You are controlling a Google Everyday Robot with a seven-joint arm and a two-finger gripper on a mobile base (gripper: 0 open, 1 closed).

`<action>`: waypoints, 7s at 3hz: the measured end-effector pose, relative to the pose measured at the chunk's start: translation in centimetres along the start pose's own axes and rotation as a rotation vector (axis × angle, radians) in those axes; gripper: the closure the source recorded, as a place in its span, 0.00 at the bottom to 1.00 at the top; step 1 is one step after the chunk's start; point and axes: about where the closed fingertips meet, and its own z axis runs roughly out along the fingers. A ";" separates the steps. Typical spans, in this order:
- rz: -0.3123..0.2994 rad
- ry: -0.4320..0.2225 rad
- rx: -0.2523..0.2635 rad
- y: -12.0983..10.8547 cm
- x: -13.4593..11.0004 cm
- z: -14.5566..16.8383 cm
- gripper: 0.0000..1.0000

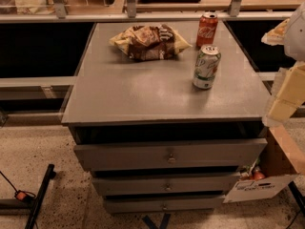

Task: Knock 7up can over

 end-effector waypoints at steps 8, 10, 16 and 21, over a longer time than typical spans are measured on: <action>0.095 -0.713 0.162 -16.0 -1.3 9.9 0.00; 0.070 -0.924 0.050 -16.9 -4.3 14.4 0.00; 0.099 -1.039 -0.144 -11.8 -5.3 15.5 1.00; -0.145 0.194 -0.229 -8.9 -3.7 19.0 0.82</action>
Offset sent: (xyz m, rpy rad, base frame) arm 0.0909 0.0520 0.0094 0.4406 -0.2994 0.1419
